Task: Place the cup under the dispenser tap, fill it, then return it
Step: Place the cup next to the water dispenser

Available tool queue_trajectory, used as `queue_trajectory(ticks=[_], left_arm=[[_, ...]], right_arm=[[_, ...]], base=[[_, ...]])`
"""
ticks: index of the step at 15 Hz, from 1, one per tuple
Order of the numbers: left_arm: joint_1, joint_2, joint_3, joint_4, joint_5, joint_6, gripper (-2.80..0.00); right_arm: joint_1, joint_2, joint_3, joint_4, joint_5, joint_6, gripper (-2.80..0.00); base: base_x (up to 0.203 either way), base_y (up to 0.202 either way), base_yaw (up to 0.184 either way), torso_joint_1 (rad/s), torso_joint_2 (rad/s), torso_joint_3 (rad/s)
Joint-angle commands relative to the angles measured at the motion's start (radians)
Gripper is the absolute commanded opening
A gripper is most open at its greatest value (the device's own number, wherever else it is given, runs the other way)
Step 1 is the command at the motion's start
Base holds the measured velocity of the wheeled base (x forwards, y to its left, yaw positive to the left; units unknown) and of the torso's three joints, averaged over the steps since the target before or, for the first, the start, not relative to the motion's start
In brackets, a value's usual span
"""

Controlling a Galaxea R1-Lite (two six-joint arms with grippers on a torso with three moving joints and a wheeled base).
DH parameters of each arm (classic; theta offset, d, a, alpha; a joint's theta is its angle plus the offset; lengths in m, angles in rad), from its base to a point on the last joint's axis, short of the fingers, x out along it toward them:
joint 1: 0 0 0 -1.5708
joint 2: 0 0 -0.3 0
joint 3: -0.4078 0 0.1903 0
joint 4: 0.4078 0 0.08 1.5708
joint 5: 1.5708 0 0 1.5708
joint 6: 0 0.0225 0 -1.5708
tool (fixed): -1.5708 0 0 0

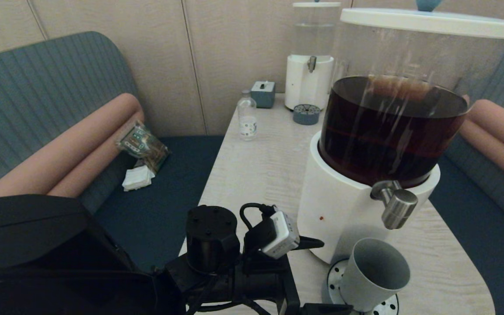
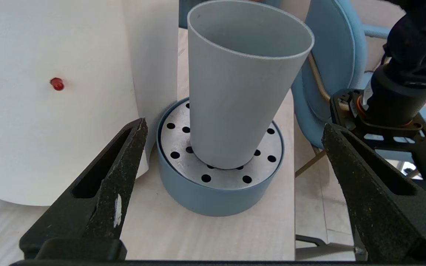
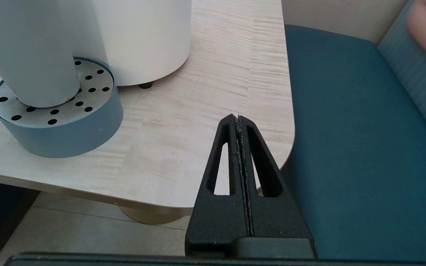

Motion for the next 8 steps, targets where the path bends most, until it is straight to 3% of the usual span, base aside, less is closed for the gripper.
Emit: queue_trajectory(ticks=[1,8], left_arm=[[-0.005,0.016,-0.01,-0.007,-0.004,0.001,0.0],[-0.052,0.074,-0.055,-0.002,-0.004,0.001,0.0]], right_arm=[[0.0,-0.002,0.01,0.0,0.001,-0.001,-2.8],[0.0,-0.002,0.009,0.0,0.001,0.0,-2.8]], base=[[0.0,0.0,0.0,0.0,0.0,0.0],[0.0,0.0,0.0,0.0,0.0,0.0]])
